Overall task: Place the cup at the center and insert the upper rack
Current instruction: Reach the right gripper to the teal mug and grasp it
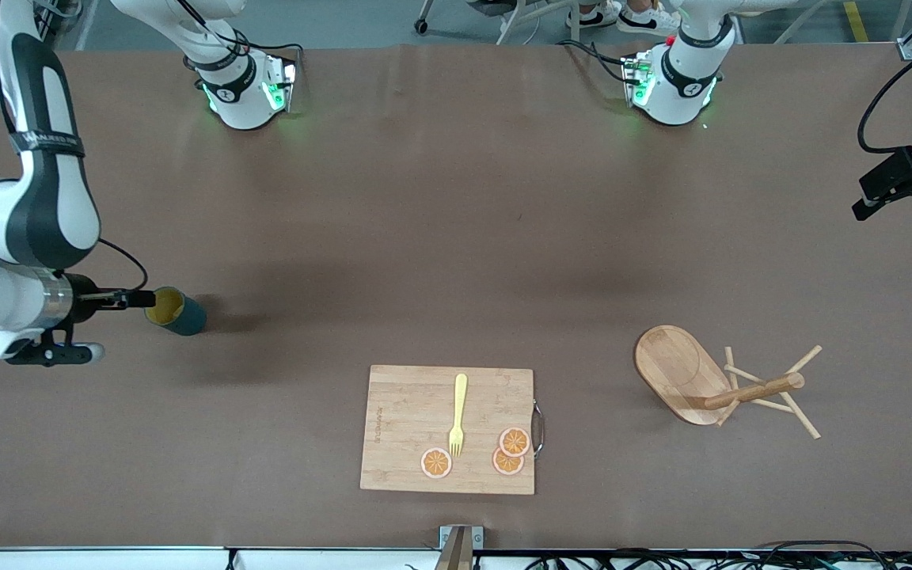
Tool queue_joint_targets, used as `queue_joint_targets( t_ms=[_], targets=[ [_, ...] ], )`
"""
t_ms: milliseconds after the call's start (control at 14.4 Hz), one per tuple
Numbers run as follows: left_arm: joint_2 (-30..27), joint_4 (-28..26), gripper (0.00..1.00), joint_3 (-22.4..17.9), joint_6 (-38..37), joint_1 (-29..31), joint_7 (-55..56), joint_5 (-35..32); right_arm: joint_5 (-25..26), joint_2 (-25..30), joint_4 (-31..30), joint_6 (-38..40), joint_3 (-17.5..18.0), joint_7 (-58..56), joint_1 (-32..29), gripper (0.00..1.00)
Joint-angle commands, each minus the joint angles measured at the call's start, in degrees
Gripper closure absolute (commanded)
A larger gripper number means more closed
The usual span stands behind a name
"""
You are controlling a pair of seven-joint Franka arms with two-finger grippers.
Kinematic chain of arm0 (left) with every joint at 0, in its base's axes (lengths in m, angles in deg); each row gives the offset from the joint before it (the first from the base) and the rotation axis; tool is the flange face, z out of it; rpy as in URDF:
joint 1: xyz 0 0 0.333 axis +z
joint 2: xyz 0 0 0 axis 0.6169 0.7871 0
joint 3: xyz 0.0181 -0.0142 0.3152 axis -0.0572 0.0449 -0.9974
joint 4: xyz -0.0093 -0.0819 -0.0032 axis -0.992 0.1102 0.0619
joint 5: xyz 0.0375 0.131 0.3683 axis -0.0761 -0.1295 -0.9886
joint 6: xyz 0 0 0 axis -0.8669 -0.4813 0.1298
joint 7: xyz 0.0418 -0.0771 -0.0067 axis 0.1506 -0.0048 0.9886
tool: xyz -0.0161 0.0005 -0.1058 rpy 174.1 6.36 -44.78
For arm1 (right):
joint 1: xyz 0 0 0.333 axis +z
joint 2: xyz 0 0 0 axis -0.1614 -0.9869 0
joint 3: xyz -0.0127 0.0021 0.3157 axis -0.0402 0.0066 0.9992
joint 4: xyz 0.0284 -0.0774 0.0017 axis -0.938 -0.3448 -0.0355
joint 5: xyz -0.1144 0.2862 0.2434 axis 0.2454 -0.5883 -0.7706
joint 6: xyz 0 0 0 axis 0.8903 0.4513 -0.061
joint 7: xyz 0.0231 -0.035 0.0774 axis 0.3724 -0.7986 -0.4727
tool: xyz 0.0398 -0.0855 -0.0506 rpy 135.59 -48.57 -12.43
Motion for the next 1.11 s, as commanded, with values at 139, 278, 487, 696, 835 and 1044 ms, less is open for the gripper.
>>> queue_joint_targets(
  t_ms=[139,278,487,696,835,1044],
  targets=[
    [-0.4,-0.01,0.0,0.21,-0.06,0.11,-0.22,0.62,-1.25,-4.97,-0.2,-2.45,0.15,-0.52,0.07,0.0],
    [-0.4,-0.01,0.0,0.21,-0.06,0.11,-0.22,0.62,-1.34,-4.97,-3.62,-4.9,0.15,-0.61,0.07,0.0],
    [-0.4,-0.01,0.0,0.29,-0.06,0.11,-0.22,0.62,-1.43,-4.97,-6.18,-5.61,0.23,-0.61,0.24,0.0],
    [-0.4,-0.01,0.0,0.29,-0.06,0.11,-0.22,0.62,-1.52,-5.5,-7.5,-7.89,0.23,-0.61,0.25,0.0],
    [-0.4,-0.01,0.0,0.29,-0.06,0.11,-0.22,0.62,-1.52,-6.11,-8.12,-8.95,0.32,-0.52,0.51,0.02],
    [-0.4,-0.01,0.0,0.29,-0.06,0.11,-0.22,0.62,-1.52,-7.25,-8.12,-9.04,0.32,-0.43,1.04,0.11]
  ],
)
